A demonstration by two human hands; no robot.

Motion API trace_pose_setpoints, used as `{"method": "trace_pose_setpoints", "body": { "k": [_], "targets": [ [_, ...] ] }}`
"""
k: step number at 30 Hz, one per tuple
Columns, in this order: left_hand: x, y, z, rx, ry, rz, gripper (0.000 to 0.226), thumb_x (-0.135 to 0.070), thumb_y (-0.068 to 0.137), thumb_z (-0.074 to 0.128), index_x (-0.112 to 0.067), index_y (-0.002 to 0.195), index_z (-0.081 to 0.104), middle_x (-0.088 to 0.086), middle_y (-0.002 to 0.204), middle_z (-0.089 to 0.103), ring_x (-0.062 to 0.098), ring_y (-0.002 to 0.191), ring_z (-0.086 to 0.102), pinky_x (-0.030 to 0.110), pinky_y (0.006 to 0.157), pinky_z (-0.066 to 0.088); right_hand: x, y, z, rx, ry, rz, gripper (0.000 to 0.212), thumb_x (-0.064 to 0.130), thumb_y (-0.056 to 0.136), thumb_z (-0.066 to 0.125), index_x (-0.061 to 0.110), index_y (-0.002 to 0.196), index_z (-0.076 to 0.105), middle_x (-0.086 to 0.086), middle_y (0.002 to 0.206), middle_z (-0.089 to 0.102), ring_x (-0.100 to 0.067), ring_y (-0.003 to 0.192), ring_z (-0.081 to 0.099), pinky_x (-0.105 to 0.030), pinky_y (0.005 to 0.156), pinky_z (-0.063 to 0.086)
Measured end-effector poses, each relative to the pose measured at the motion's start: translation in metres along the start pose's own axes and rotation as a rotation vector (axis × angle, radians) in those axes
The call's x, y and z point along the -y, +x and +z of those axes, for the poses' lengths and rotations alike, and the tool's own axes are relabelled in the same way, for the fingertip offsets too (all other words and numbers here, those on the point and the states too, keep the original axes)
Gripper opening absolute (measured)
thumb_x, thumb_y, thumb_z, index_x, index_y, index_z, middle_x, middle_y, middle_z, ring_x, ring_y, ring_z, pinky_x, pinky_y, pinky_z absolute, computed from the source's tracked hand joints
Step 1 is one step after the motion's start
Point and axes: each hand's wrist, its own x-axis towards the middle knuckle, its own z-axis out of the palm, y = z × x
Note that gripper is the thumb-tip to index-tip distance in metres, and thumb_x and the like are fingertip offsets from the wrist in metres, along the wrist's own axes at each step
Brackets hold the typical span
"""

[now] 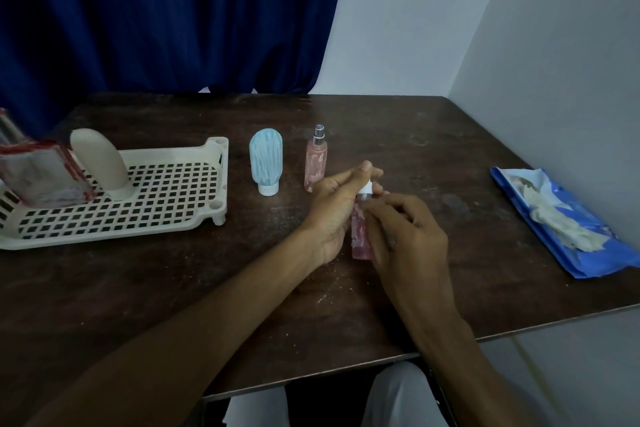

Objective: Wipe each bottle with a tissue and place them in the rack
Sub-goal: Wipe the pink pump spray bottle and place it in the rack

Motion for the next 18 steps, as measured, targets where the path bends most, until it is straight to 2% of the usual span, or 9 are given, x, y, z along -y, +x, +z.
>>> {"method": "trace_pose_setpoints", "body": {
  "k": [4, 9, 12, 15, 18],
  "targets": [
    [0.0, 0.002, 0.002, -0.022, -0.015, 0.013, 0.026, -0.026, 0.099, 0.059, -0.002, 0.1, 0.071, 0.006, 0.076, 0.065, 0.015, 0.073, 0.069, 0.029, 0.074, 0.061, -0.002, -0.011, -0.005, 0.011, -0.009, -0.008, 0.018, 0.013, 0.088, 0.065, 0.007, 0.102, 0.075, -0.006, 0.097, 0.067, -0.012, 0.082, 0.061, -0.014, 0.073, 0.045],
    [0.001, 0.001, 0.0, -0.026, -0.01, 0.013, 0.025, -0.026, 0.099, 0.059, -0.005, 0.098, 0.071, 0.005, 0.076, 0.064, 0.013, 0.073, 0.069, 0.026, 0.066, 0.058, 0.001, -0.006, -0.001, -0.02, 0.01, 0.043, 0.019, 0.014, 0.091, 0.063, 0.006, 0.104, 0.075, -0.006, 0.098, 0.067, -0.012, 0.085, 0.062, -0.012, 0.074, 0.046],
    [0.001, 0.001, 0.001, -0.04, -0.027, 0.016, 0.025, -0.025, 0.099, 0.059, -0.003, 0.098, 0.07, 0.006, 0.075, 0.064, 0.015, 0.071, 0.07, 0.028, 0.069, 0.06, 0.007, -0.013, 0.0, -0.017, 0.021, 0.02, 0.02, 0.017, 0.092, 0.062, 0.008, 0.104, 0.075, -0.004, 0.098, 0.066, -0.011, 0.084, 0.06, -0.016, 0.071, 0.048],
    [0.001, 0.003, 0.001, -0.045, -0.024, 0.031, 0.024, -0.023, 0.099, 0.059, -0.002, 0.098, 0.07, 0.007, 0.074, 0.063, 0.015, 0.071, 0.069, 0.031, 0.077, 0.061, 0.001, -0.026, -0.006, 0.003, -0.011, 0.015, 0.013, 0.008, 0.085, 0.072, 0.007, 0.098, 0.076, -0.004, 0.096, 0.066, -0.012, 0.082, 0.061, -0.017, 0.071, 0.049],
    [0.001, 0.005, 0.0, -0.029, -0.008, 0.029, 0.025, -0.023, 0.099, 0.058, -0.001, 0.1, 0.069, 0.006, 0.074, 0.063, 0.016, 0.072, 0.069, 0.032, 0.079, 0.06, -0.005, -0.029, -0.01, -0.027, -0.024, 0.066, 0.019, -0.001, 0.08, 0.077, 0.006, 0.097, 0.076, -0.005, 0.095, 0.068, -0.013, 0.082, 0.063, -0.017, 0.075, 0.048]
  ]
}}
